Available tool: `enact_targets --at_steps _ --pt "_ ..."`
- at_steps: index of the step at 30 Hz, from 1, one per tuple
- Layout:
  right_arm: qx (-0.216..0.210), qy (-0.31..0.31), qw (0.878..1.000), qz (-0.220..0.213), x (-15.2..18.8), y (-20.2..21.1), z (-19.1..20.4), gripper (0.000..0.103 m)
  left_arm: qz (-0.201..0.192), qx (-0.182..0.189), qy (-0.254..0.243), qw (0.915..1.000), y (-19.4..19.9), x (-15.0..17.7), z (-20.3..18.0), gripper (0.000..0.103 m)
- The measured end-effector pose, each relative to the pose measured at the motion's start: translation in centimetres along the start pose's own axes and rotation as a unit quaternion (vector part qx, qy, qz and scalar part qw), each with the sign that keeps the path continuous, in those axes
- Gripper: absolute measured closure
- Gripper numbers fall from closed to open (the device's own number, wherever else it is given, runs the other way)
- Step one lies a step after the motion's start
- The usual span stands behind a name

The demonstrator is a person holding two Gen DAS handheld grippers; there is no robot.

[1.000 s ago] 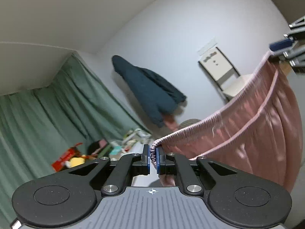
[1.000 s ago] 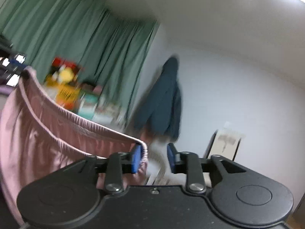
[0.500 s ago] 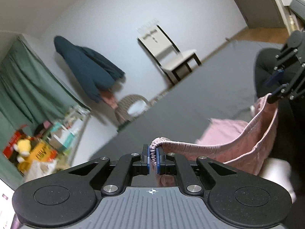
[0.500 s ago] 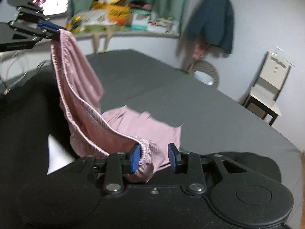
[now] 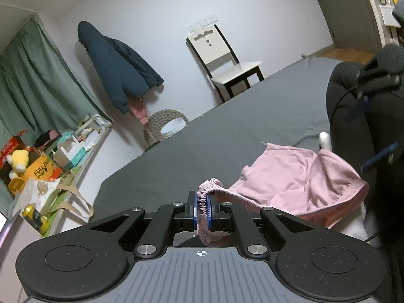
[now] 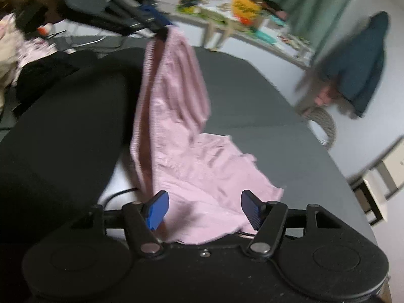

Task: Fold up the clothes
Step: 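Lift the pink garment with both grippers and lay it back on the bed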

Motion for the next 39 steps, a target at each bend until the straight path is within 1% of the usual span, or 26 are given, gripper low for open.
enact_targets --at_steps 1,2,3,4,5,7,8,10,11,13,17,19,20,23,26,30,31,33,34,35,36,37,38,39 --pt "-0.021 -0.007 1.0 0.004 -0.2 -0.8 0.6 0.042 -0.002 0.003 0.006 1.0 0.0 0.1 -0.1 0.097" --pt "-0.04 -0.014 0.999 0.009 -0.4 -1.5 1.1 0.048 -0.005 0.006 0.012 0.9999 0.0 0.1 0.0 0.097" --pt "-0.052 -0.022 0.998 0.012 -0.6 -2.1 1.5 0.056 -0.007 0.009 0.018 0.9998 0.0 0.2 0.0 0.097" --pt "-0.055 -0.026 0.998 0.016 -0.8 -2.7 1.8 0.06 -0.008 0.009 0.02 0.9997 0.0 0.4 0.1 0.097" --pt "-0.052 -0.025 0.998 0.02 -0.9 -3.2 2.0 0.061 -0.008 0.008 0.023 0.9997 0.0 0.6 0.1 0.097" --pt "-0.048 -0.021 0.998 0.025 -0.9 -4.1 2.6 0.061 -0.009 0.008 0.029 0.9995 0.0 1.0 0.1 0.097" --pt "-0.048 -0.02 0.998 0.027 -1.1 -4.7 2.9 0.063 -0.009 0.009 0.033 0.9994 0.0 1.2 0.2 0.097" --pt "-0.033 -0.02 0.999 0.033 -1.1 -5.6 2.9 0.08 -0.009 0.01 0.038 0.9992 0.0 1.5 0.1 0.097" --pt "-0.024 -0.02 0.999 0.038 -1.1 -6.1 2.8 0.097 -0.008 0.01 0.039 0.9992 0.0 1.7 0.1 0.097" --pt "0.004 -0.031 0.999 0.042 -0.8 -6.4 2.1 0.098 -0.002 0.012 0.036 0.9993 0.0 2.1 -0.2 0.097" --pt "0.054 -0.095 0.994 0.016 -0.4 -4.7 -0.9 0.098 0.022 0.017 0.027 0.9992 -0.5 3.3 -1.0 0.096" --pt "0.067 -0.121 0.99 0.005 -0.2 -3.8 -2.3 0.098 0.036 0.021 0.026 0.9988 -0.7 3.9 -1.5 0.094" --pt "0.073 -0.132 0.989 0.0 0.0 -3.3 -2.8 0.098 0.045 0.03 0.032 0.998 -0.9 4.3 -1.9 0.094" --pt "0.083 -0.154 0.984 -0.014 0.2 -2.6 -3.6 0.098 0.071 0.052 0.045 0.9951 -1.6 5.4 -3.0 0.093" --pt "0.083 -0.173 0.981 -0.025 0.5 -2.3 -4.4 0.098 0.084 0.056 0.038 0.9941 -2.0 5.9 -4.3 0.092" --pt "0.084 -0.188 0.978 -0.032 0.9 -2.3 -5.2 0.098 0.104 0.056 0.014 0.9929 -2.4 6.8 -6.0 0.089" --pt "0.084 -0.19 0.978 -0.034 1.1 -2.3 -5.3 0.098 0.105 0.053 0.007 0.993 -2.4 7.0 -6.4 0.087" --pt "0.084 -0.195 0.976 -0.037 1.3 -2.1 -5.3 0.098 0.105 0.045 -0.003 0.9935 -2.2 7.1 -7.0 0.077" --pt "0.083 -0.198 0.976 -0.038 1.3 -1.9 -5.2 0.098 0.102 0.043 -0.005 0.9938 -2.0 6.9 -7.3 0.065" --pt "0.081 -0.2 0.976 -0.04 1.3 -1.8 -5.2 0.098 0.099 0.042 -0.007 0.9942 -1.9 6.8 -7.6 0.049" --pt "0.08 -0.203 0.975 -0.042 1.3 -1.8 -5.3 0.098 0.095 0.038 -0.009 0.9947 -1.8 6.7 -7.9 0.041" --pt "0.081 -0.205 0.975 -0.043 1.3 -1.7 -5.4 0.098 0.092 0.035 -0.012 0.9951 -1.7 6.6 -8.2 0.029" --pt "0.082 -0.206 0.974 -0.044 1.4 -1.7 -5.4 0.098 0.087 0.027 -0.017 0.9957 -1.6 6.4 -8.2 0.028" --pt "0.084 -0.208 0.973 -0.045 1.4 -1.6 -5.6 0.098 0.085 0.011 -0.023 0.9961 -1.7 6.3 -8.2 0.028"
Point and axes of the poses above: each gripper's, at about its wrist camera, not at the fingertips, and y roughly against the way its jaws point, z to its left, x to its underside, the point moved 10 cm from there along -y, roughly the way its jaws point, and after that the axes turned 2 degrees about z, right-handed, at the moved point
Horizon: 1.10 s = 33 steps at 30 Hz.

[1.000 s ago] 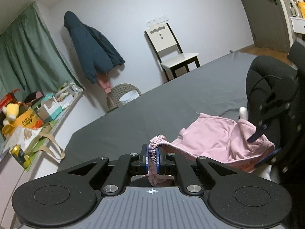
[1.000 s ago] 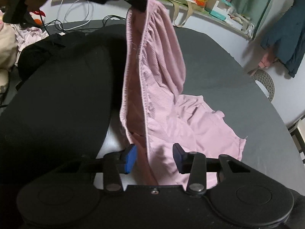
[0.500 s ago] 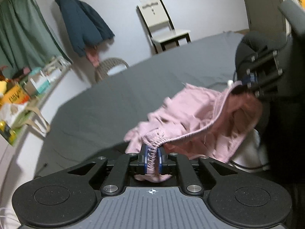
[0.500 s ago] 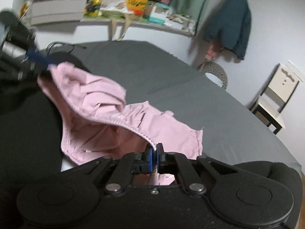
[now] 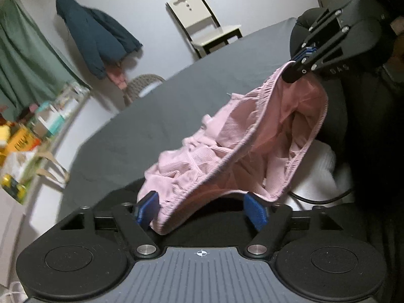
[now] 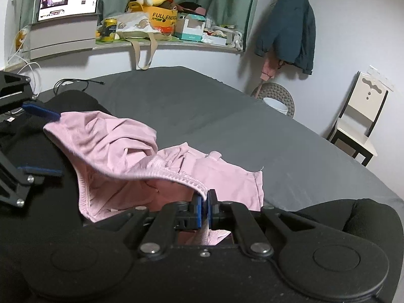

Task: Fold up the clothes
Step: 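Lift the pink garment with both grippers and lay it back on the bed, then lift the pink garment by its waistband with both grippers and shake it out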

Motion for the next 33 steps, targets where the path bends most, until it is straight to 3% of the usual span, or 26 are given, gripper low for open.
enact_targets --at_steps 4,9,17,20,23,27,33 --pt "0.006 -0.014 1.0 -0.007 0.0 0.4 -0.8 0.098 -0.008 -0.048 0.005 0.9988 0.1 -0.4 0.9 0.028" --pt "0.013 -0.028 0.999 -0.013 -0.1 0.9 -1.4 0.098 0.001 -0.064 0.012 0.9979 -0.7 -0.2 1.4 0.028" --pt "0.03 -0.041 0.999 -0.009 0.9 1.8 -2.5 0.097 -0.035 -0.089 0.029 0.995 -0.4 -0.2 2.7 0.03" --pt "0.033 -0.041 0.999 -0.001 1.5 1.7 -2.5 0.097 -0.018 -0.098 -0.008 0.995 -1.0 0.4 2.5 0.051" --pt "0.03 -0.041 0.999 0.009 2.0 1.6 -2.4 0.097 -0.014 -0.071 -0.002 0.9974 -1.0 0.4 2.2 0.068" --pt "0.028 -0.039 0.998 0.028 2.7 1.2 -2.1 0.091 -0.013 -0.056 -0.003 0.9983 -1.0 0.2 1.7 0.079" --pt "0.02 -0.032 0.998 0.055 3.4 0.8 -1.6 0.074 -0.017 -0.046 0.008 0.9987 -0.8 0.3 1.9 0.083"
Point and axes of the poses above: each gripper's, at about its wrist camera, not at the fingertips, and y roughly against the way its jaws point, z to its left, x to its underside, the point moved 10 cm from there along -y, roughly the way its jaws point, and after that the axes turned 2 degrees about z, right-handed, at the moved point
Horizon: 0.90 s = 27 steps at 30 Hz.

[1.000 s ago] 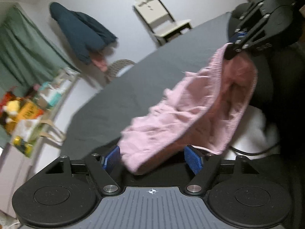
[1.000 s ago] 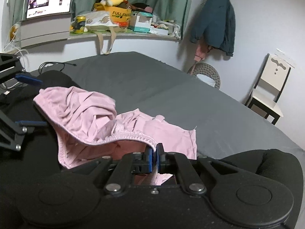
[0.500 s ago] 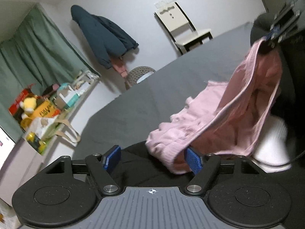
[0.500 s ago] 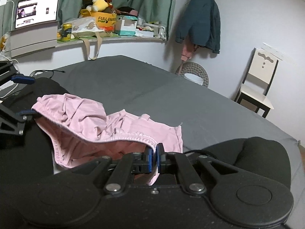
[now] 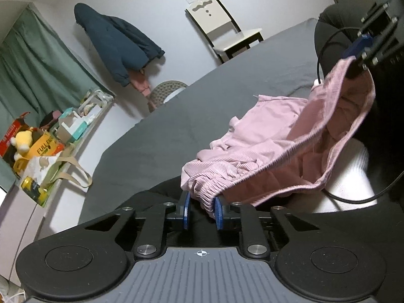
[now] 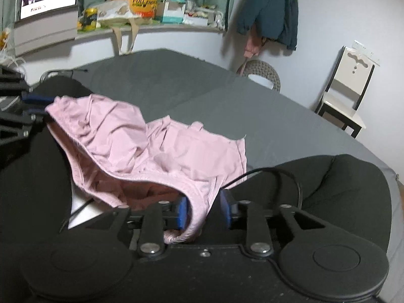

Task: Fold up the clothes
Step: 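Lift the pink garment by its waistband with both grippers and shake it out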

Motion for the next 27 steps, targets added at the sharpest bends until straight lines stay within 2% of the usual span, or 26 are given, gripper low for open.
enact_targets --at_steps 4,7,8,9,11,13,17,19,22,27 --pt "-0.016 0.033 0.999 0.028 0.8 -0.4 1.4 0.068 0.001 0.012 0.016 0.9998 0.1 0.1 0.4 0.089" --pt "-0.005 0.053 0.998 0.02 0.9 -0.6 1.9 0.069 -0.004 0.01 0.017 0.9998 0.3 0.1 0.7 0.09" --pt "0.001 0.056 0.998 0.015 0.9 -0.6 1.9 0.078 -0.005 0.01 0.016 0.9998 0.3 0.0 0.8 0.09" --pt "0.01 0.058 0.998 0.008 0.7 -0.5 1.7 0.094 -0.008 0.008 0.016 0.9998 0.4 0.0 0.9 0.09" --pt "0.025 0.058 0.998 -0.01 0.2 -0.1 1.2 0.094 -0.016 -0.004 0.011 0.9998 0.6 -0.3 1.4 0.091" --pt "0.024 0.033 0.998 -0.038 -0.7 1.0 0.3 0.095 -0.024 -0.023 0.004 0.9994 0.9 -0.6 2.1 0.091" --pt "0.026 0.008 0.994 -0.106 -4.9 4.2 -1.6 0.095 -0.055 -0.066 -0.01 0.9963 2.5 -3.2 5.5 0.091" --pt "0.03 0.011 0.989 -0.147 -7.9 6.3 -2.4 0.095 -0.084 -0.097 -0.023 0.9915 4.2 -5.8 7.9 0.091" --pt "0.05 0.033 0.976 -0.209 -12.9 9.9 -3.7 0.095 -0.126 -0.148 -0.049 0.9797 7.2 -9.9 11.4 0.091" --pt "0.099 0.081 0.946 -0.299 -20.8 16.7 -6.0 0.096 -0.187 -0.223 -0.094 0.9521 13.0 -17.0 16.6 0.091"
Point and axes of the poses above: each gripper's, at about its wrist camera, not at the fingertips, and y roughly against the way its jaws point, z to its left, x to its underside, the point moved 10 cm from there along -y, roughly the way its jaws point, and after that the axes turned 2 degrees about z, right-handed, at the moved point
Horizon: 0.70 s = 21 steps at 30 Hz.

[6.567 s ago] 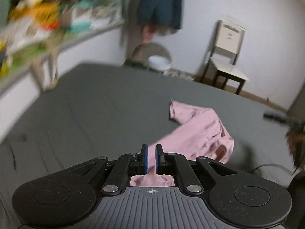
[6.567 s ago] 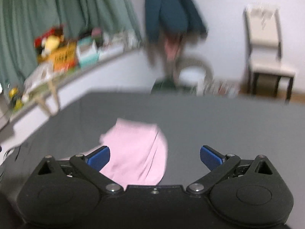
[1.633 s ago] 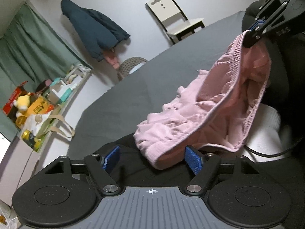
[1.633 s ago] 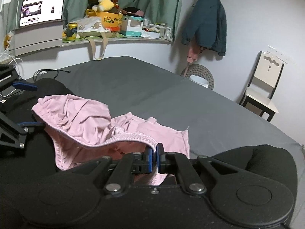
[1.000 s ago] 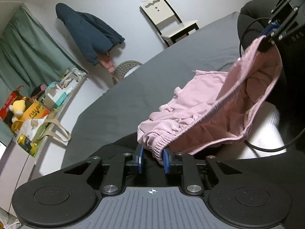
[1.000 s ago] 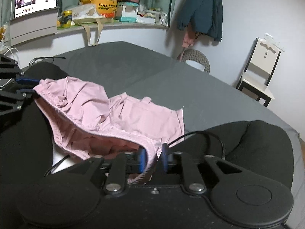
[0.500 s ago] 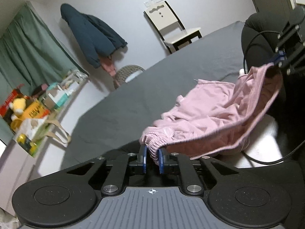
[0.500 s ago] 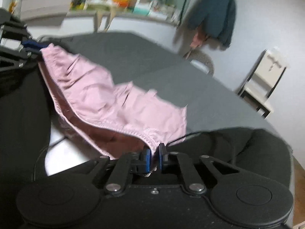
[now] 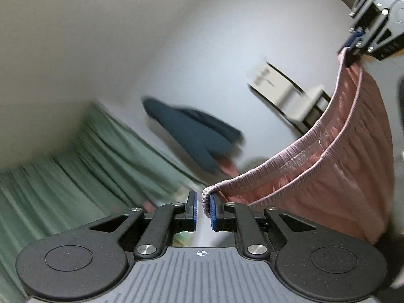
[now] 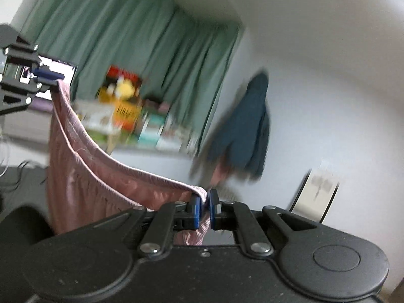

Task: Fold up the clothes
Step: 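Lift the pink garment by its waistband with both grippers and shake it out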

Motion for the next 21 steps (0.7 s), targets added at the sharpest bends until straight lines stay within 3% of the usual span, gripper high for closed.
enact_targets --at_steps 5,9,13,15,18,20,21 --pt "0.034 0.031 0.997 -0.058 -8.9 0.5 -4.6 0.096 -0.041 -0.063 -0.013 0.9971 -0.6 -6.5 7.3 0.091" --pt "0.043 0.054 0.996 -0.062 -12.6 0.5 -6.7 0.095 -0.046 -0.09 -0.037 0.9942 -2.6 -9.5 10.4 0.091" --pt "0.056 0.09 0.994 -0.034 -13.0 -1.2 -8.4 0.095 -0.019 -0.009 0.028 0.9994 -5.8 -10.2 10.4 0.091" --pt "0.065 0.125 0.99 -0.013 -12.5 -2.8 -8.5 0.095 -0.006 0.04 0.085 0.9956 -7.2 -9.7 10.1 0.091" --pt "0.077 0.18 0.98 0.026 -11.3 -6.4 -8.2 0.095 0.012 0.092 0.19 0.9773 -9.9 -8.6 9.8 0.091" --pt "0.076 0.203 0.975 0.058 -10.3 -9.7 -7.9 0.094 0.032 0.117 0.269 0.9555 -12.3 -7.4 9.8 0.091" --pt "0.075 0.21 0.972 0.073 -9.8 -11.4 -7.6 0.094 0.047 0.129 0.316 0.9388 -13.8 -6.6 9.7 0.091"
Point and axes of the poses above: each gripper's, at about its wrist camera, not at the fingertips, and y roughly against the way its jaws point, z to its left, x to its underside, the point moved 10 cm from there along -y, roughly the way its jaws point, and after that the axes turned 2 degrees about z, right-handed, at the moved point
